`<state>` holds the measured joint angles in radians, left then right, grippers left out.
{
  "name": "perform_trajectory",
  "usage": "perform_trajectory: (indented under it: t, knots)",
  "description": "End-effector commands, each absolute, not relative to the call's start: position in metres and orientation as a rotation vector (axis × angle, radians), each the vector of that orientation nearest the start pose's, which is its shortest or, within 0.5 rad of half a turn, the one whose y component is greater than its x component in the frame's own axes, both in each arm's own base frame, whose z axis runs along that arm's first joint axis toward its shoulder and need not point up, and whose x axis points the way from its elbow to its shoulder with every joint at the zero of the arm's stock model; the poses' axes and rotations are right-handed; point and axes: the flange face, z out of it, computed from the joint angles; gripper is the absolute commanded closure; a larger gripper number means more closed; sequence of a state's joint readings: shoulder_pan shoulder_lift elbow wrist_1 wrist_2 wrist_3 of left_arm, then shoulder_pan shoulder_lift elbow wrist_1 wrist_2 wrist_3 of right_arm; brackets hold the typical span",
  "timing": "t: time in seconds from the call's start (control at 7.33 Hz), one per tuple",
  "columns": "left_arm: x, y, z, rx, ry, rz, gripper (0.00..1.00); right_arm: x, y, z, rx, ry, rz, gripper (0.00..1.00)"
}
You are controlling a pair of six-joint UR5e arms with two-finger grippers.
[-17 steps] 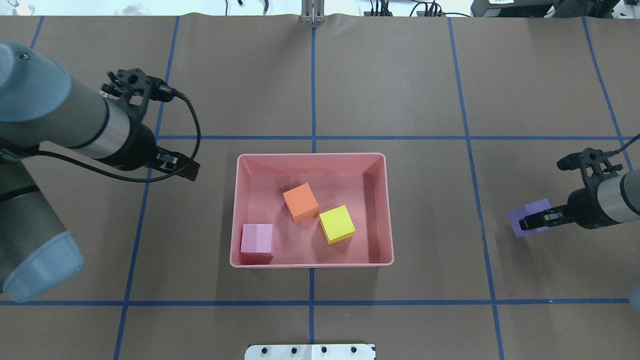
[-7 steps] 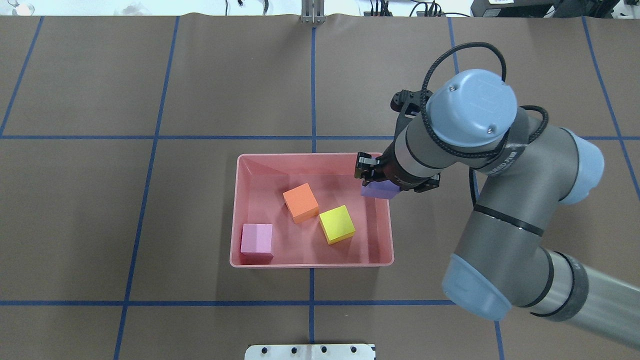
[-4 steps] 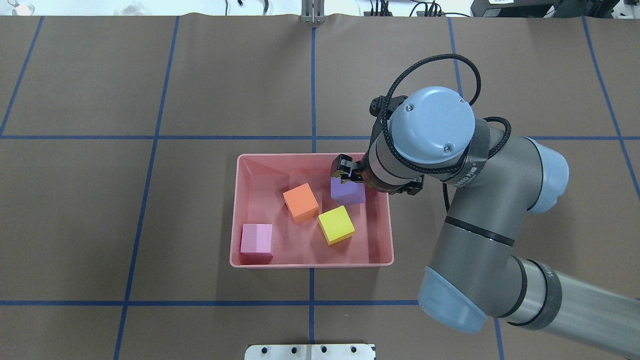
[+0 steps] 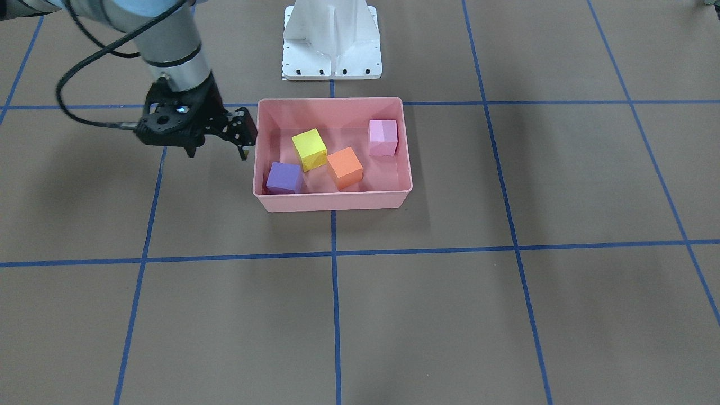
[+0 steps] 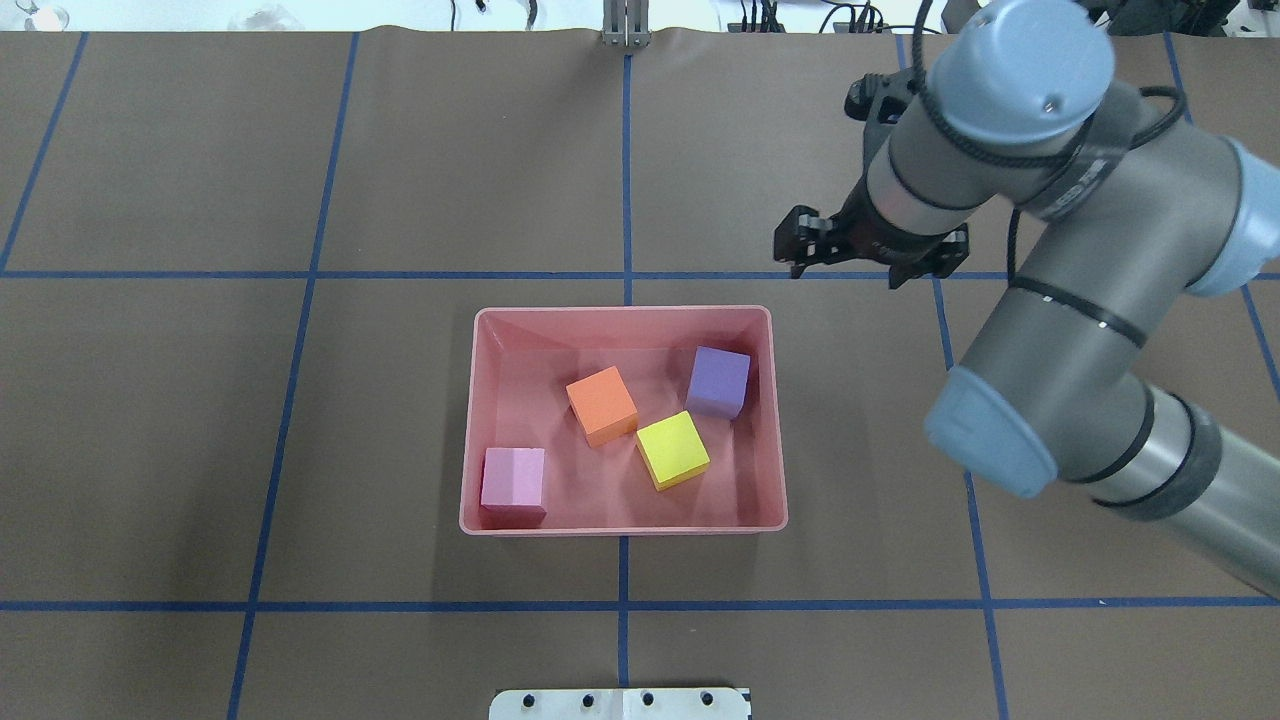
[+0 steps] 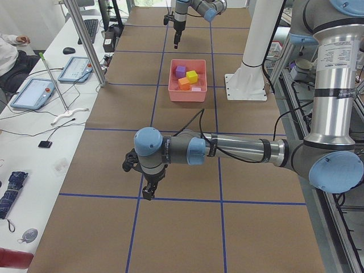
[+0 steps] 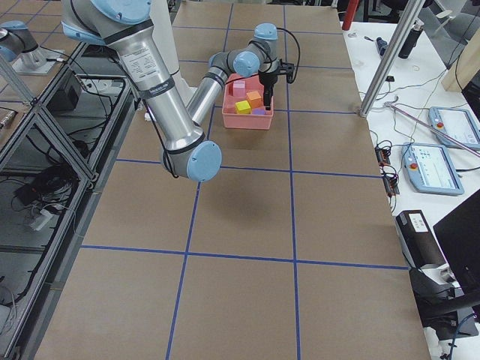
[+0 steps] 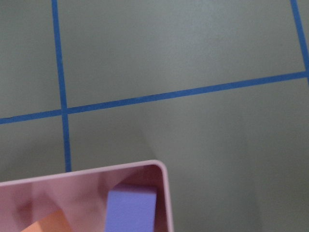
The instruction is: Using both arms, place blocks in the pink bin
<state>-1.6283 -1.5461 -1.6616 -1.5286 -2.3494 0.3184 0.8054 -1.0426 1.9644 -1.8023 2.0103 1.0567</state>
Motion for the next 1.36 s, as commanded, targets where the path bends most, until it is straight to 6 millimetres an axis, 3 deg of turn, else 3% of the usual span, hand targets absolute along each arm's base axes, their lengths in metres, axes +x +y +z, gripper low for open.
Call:
perform_trajectory:
  t: [0.0,0.27,0.41,0.68,0.82,0.95,1.23]
  knots:
    - [-0.104,-0.46,0.643,0.119,0.798,0.111,0.0,-0.233,-0.54,0.304,0.083,-0.777,-0.034,0.0]
    - [-0.103,-0.461,0.639,0.134,0.796,0.104,0.0,-0.136,-0.563,0.371,0.117,-0.749,-0.117,0.0]
    - [-0.103,-0.461,0.641,0.13,0.797,0.104,0.0,-0.083,-0.573,0.419,0.104,-0.769,-0.159,0.0]
    - [-0.104,-0.462,0.633,0.148,0.782,0.113,0.0,0.025,-0.574,0.511,0.118,-0.754,-0.22,0.0]
    - [-0.104,-0.462,0.633,0.148,0.782,0.113,0.0,0.059,-0.555,0.568,0.081,-0.748,-0.233,0.0]
    - [-0.105,-0.462,0.632,0.15,0.781,0.112,0.0,0.087,-0.518,0.617,0.03,-0.746,-0.195,0.0]
    - [-0.104,-0.461,0.633,0.15,0.782,0.113,0.0,0.138,-0.451,0.676,-0.014,-0.76,-0.056,0.0]
